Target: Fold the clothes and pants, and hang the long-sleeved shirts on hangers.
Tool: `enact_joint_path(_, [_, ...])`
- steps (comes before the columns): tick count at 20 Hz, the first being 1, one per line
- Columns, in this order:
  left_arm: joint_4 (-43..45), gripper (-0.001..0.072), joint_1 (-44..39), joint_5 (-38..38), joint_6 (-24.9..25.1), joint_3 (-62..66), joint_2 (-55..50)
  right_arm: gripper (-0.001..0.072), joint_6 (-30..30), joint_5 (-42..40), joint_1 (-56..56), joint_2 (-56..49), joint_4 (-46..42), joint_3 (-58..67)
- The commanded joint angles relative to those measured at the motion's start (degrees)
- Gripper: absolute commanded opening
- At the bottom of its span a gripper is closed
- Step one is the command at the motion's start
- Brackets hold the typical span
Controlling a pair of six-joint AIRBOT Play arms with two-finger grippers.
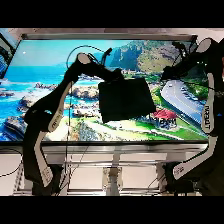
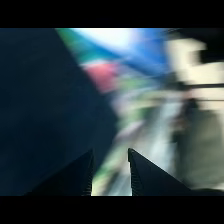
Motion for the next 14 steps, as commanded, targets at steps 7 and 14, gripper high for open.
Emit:
enact_joint_path(7, [50.05, 0.0393, 1.68, -15.34, -9.68, -6.93, 11.10, 0.0532, -13.49, -2.95, -0.66, -7.65, 9.79, -8.96])
enact_joint_path(14, [55.30, 0.0418, 2.08, -15.30, -11.21, -16.22, 15.19, 0.0624, -13.33, -10.40, -0.28, -8.98, 8.46, -8.96])
